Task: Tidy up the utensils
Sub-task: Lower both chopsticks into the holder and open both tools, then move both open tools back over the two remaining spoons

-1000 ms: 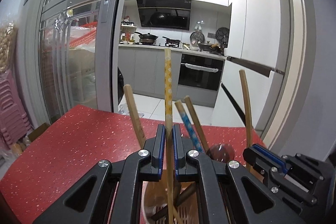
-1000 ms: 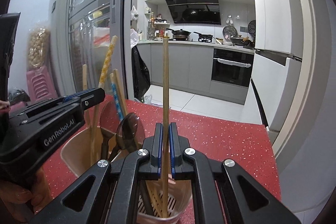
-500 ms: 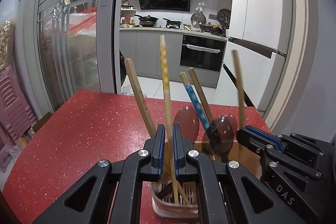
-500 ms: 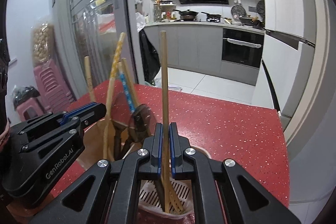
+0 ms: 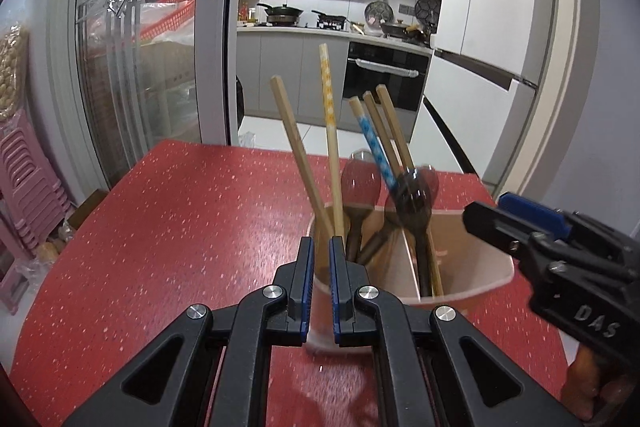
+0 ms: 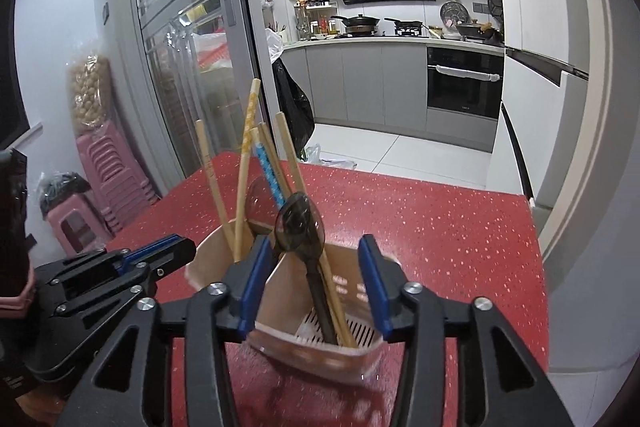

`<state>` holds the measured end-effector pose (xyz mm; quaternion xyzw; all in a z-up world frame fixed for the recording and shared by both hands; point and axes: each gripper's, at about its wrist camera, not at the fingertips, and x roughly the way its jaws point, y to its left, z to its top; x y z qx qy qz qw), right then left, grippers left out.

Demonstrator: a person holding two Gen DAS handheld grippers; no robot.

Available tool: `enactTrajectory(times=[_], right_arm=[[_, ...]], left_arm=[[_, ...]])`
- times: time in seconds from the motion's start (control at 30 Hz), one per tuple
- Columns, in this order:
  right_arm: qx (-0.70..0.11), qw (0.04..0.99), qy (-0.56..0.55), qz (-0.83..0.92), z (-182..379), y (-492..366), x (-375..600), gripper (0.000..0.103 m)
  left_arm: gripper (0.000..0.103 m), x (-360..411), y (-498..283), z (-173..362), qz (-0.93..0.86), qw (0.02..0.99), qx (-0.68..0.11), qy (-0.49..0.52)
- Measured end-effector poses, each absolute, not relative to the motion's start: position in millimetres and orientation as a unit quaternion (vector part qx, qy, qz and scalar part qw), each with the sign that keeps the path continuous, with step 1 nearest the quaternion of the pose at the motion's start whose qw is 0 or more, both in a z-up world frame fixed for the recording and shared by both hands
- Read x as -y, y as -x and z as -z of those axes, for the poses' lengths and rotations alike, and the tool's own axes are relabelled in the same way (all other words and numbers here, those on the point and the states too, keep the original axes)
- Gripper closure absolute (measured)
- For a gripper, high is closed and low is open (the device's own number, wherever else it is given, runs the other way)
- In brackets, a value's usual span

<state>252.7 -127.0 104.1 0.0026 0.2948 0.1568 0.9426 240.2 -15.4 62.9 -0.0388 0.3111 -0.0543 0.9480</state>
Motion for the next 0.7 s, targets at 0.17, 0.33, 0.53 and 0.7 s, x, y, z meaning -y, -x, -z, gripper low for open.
enactTrajectory(times=[0.17,0.33,0.53,0.7], right_arm=[[-0.307,0.939,-0.006,-0.153,-105,-225,129,0.046],[-0.331,0.931,-0.025,-0.154,-98,-203,135,0.042],[-0.371,0.915,-0.053,-0.151,-82,-184,140,0.037],[-0.4,0.903,-0.07,-0.143,-67,-170,143,0.033]], left_arm=[[0.071,15,-224,-58,0.057,0.942,-0.329,0.029],[0.071,12,-206,-53,0.055,0.936,-0.347,0.022],[0.071,6,-187,-44,0.048,0.928,-0.369,0.017],[0.071,1,-172,-28,0.042,0.917,-0.396,0.013]])
